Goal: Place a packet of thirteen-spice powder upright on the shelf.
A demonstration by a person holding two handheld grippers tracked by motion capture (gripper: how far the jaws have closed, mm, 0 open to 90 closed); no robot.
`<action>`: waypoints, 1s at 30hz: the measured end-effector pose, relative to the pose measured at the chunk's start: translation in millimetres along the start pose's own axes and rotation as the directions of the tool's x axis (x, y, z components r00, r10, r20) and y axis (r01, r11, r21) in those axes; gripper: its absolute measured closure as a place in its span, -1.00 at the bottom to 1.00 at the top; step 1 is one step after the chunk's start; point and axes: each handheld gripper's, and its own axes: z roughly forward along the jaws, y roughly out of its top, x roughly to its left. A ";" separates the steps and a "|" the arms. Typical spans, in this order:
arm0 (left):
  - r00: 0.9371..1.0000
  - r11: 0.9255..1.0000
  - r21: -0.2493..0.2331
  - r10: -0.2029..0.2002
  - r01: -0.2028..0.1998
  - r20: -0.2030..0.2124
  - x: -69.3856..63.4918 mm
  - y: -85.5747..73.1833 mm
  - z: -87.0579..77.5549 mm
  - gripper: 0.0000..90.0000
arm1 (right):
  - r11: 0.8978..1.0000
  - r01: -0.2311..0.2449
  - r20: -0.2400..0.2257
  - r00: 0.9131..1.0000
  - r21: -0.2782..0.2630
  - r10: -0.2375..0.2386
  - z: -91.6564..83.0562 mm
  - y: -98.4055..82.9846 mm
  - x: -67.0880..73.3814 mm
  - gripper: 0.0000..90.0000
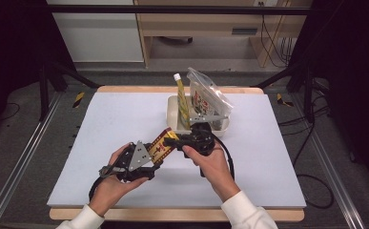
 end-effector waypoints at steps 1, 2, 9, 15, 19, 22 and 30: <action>1.000 1.000 0.001 -0.005 0.005 0.001 0.4 -0.3 0.0 -0.43 | 1.000 0.011 0.024 1.000 0.001 -0.011 -0.1 0.4 1.2 0.52; 1.000 1.000 0.002 -0.007 0.008 -0.005 0.9 -0.8 -0.7 -0.47 | 1.000 0.023 0.045 0.999 -0.002 -0.023 -0.1 0.7 1.1 0.52; 0.997 0.997 0.019 -0.079 0.079 -0.013 7.4 -16.5 -7.9 -0.65 | 0.999 0.037 0.154 0.988 -0.034 -0.032 -1.5 3.4 -0.9 0.52; 0.986 0.984 0.060 -0.166 0.167 -0.035 17.4 -43.9 -12.9 -0.74 | 0.998 0.045 0.243 0.970 -0.049 -0.032 -1.0 4.8 -1.6 0.52; 0.971 0.971 0.060 -0.227 0.231 -0.071 24.9 -64.7 -18.5 -0.76 | 0.996 0.055 0.286 0.958 -0.063 -0.035 -1.1 7.8 -1.9 0.52; 0.958 0.959 0.061 -0.269 0.276 -0.094 31.1 -78.8 -24.1 -0.77 | 0.996 0.050 0.303 0.953 -0.076 -0.025 -1.2 10.2 -2.4 0.52; 0.933 0.940 0.058 -0.324 0.336 -0.155 42.4 -102.8 -41.3 -0.77 | 0.991 0.049 0.353 0.935 -0.122 -0.003 -0.9 14.8 -2.5 0.52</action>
